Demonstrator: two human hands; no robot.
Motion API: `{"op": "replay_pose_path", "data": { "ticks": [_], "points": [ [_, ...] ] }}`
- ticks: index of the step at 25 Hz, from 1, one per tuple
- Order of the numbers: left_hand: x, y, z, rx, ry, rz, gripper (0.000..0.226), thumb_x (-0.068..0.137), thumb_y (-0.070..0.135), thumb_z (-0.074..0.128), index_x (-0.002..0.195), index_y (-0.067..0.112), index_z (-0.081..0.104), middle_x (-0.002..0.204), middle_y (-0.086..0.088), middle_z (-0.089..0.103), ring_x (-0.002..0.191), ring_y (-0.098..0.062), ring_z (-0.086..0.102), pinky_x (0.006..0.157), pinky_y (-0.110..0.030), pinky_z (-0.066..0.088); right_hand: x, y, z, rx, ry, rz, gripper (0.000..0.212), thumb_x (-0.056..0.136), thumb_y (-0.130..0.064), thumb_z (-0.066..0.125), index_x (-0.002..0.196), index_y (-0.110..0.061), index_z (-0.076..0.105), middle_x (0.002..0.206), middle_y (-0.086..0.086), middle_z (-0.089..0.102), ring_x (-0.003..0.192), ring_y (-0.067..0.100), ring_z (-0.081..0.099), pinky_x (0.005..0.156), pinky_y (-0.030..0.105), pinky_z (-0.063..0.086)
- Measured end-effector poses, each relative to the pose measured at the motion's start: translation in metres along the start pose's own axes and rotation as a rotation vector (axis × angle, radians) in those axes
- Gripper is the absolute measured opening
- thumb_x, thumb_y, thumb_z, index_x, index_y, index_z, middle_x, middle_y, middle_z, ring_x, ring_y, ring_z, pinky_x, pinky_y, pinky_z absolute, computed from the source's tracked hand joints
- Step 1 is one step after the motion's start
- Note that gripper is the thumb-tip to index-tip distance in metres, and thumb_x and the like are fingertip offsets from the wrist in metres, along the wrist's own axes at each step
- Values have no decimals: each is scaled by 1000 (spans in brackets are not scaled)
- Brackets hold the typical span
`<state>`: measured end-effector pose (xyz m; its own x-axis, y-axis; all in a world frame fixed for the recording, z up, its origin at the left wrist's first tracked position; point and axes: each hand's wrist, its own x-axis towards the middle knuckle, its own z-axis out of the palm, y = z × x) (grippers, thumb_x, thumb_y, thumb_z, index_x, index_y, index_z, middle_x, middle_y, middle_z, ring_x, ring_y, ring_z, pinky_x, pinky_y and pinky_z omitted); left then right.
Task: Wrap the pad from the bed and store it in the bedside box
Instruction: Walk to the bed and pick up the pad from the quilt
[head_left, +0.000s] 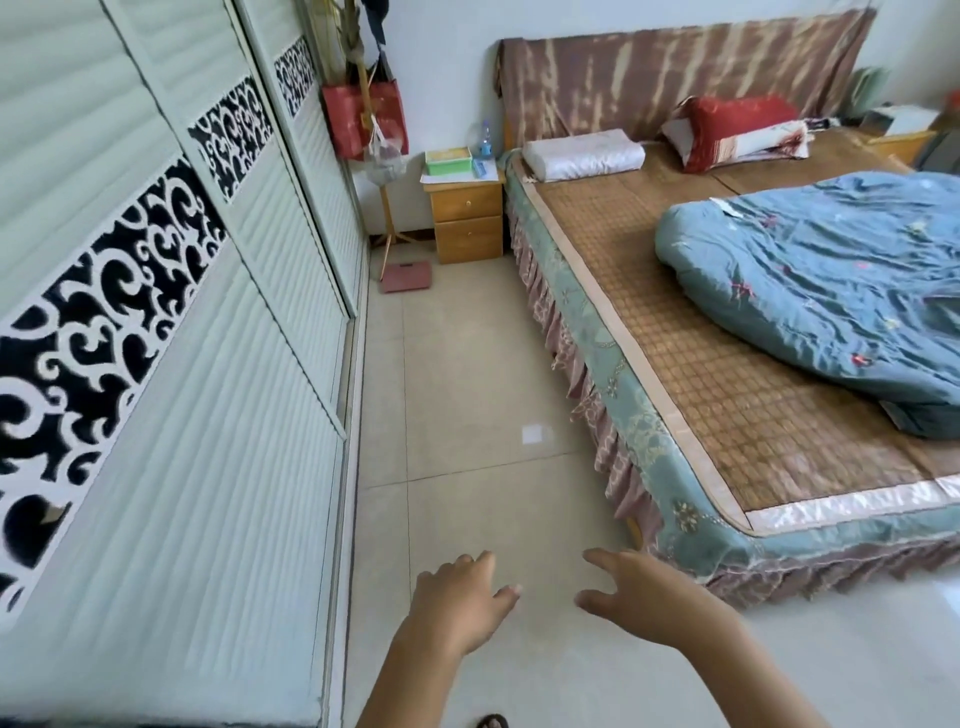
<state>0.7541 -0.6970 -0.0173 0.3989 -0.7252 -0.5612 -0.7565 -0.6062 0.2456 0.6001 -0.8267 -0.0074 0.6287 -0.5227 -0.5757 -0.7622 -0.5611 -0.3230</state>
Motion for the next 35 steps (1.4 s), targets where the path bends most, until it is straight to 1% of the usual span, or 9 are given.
{"op": "replay_pose_path", "data": {
  "ticks": [6,13,15,18,22,26,31,33,35],
  "points": [
    [119,-18,-86,96,-12,58,51,94,50,31,131,16,41,128,-8,53,119,-28,50,96,-39,36,113,-19,-72,37,31,56,58,87,-50,48,138,-26,36,139,6,49,126,24,47,102,39,42],
    [275,-11,-189,137,-3,85,47,95,49,33,124,14,46,127,-10,55,118,-29,51,97,-42,37,264,-7,-174,51,33,56,61,87,-53,47,140,-26,34,140,3,49,128,22,46,104,38,40],
    [316,-7,-221,123,-4,79,46,95,50,33,120,13,47,124,-11,57,115,-29,53,94,-41,38,306,-6,-210,38,36,52,59,87,-54,47,138,-27,36,137,3,51,125,22,48,101,37,42],
    [370,-6,-261,97,2,76,46,94,49,34,122,14,46,122,-11,57,113,-30,53,93,-40,38,361,-9,-253,46,33,52,59,86,-52,47,138,-29,36,142,2,47,129,21,45,104,39,41],
    [451,-6,-313,81,7,93,45,94,49,35,120,14,46,120,-11,58,112,-30,53,91,-40,38,437,-14,-304,62,22,60,57,87,-49,48,138,-27,37,137,2,52,123,21,50,101,37,44],
    [535,-12,-366,95,-11,111,46,94,49,34,124,16,46,124,-9,56,115,-29,52,96,-41,39,518,-23,-353,79,27,69,57,87,-49,48,138,-27,37,135,1,53,120,21,52,100,38,45],
    [654,-24,-453,177,-35,174,47,94,48,35,125,15,45,127,-11,55,118,-30,50,98,-42,36,621,-40,-430,116,66,135,59,89,-52,46,141,-28,34,142,-1,49,125,19,49,104,36,43],
    [696,-21,-484,219,-42,210,48,94,48,36,127,15,45,130,-11,54,121,-29,49,100,-42,34,652,-42,-459,149,81,168,56,89,-52,46,139,-29,38,136,-2,54,119,18,54,101,35,44],
    [735,-14,-511,246,-50,243,48,94,48,37,127,15,45,131,-11,54,122,-29,48,100,-41,34,681,-40,-486,187,97,204,50,88,-51,47,133,-29,43,131,-2,58,105,17,58,96,32,47]
  ]
}}
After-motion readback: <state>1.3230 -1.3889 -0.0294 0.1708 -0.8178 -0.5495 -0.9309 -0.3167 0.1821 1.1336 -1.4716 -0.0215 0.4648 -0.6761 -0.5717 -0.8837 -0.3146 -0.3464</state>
